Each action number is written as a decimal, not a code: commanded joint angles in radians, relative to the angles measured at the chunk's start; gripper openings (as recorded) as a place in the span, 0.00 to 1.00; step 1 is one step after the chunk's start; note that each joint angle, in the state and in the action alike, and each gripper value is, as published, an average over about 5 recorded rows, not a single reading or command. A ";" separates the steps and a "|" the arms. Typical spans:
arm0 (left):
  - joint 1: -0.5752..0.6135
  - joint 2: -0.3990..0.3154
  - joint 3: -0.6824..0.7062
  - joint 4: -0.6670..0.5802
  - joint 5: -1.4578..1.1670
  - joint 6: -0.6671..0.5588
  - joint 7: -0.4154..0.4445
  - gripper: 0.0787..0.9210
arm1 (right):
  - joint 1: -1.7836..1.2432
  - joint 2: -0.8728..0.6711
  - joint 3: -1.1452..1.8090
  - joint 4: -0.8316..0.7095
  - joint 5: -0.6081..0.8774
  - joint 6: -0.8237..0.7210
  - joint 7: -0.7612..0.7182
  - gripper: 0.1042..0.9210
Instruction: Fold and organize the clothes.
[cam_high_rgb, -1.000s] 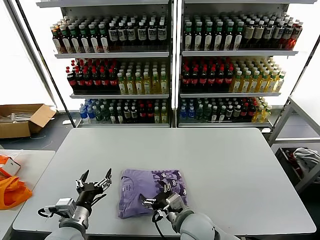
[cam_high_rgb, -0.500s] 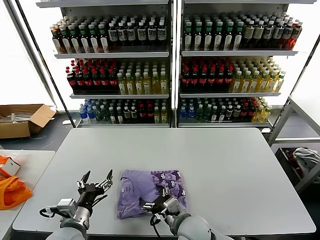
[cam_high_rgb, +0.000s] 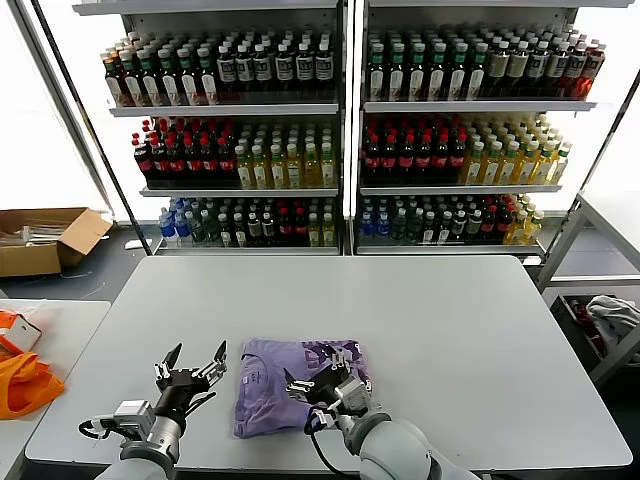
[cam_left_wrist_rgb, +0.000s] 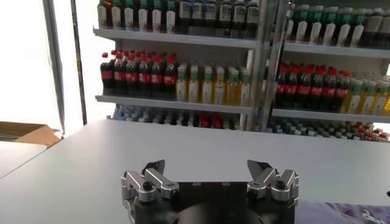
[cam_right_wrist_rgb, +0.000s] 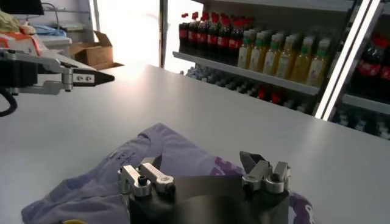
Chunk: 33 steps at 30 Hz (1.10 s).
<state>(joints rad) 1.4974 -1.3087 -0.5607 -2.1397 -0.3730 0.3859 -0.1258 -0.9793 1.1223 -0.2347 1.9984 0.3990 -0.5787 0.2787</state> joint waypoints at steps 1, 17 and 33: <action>-0.001 -0.005 0.011 0.003 0.007 -0.001 0.000 0.88 | -0.112 0.035 0.102 -0.014 -0.010 0.010 0.066 0.88; 0.002 -0.005 0.016 0.014 0.012 -0.001 0.004 0.88 | -0.101 0.104 0.155 -0.145 0.177 0.006 0.157 0.88; 0.006 -0.021 0.021 0.010 0.014 -0.017 0.006 0.88 | -0.164 0.083 0.227 0.066 0.036 0.084 0.087 0.88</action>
<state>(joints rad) 1.4993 -1.3184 -0.5411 -2.1151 -0.3620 0.3833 -0.1202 -1.0965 1.2141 -0.0678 1.9097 0.5456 -0.5563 0.4080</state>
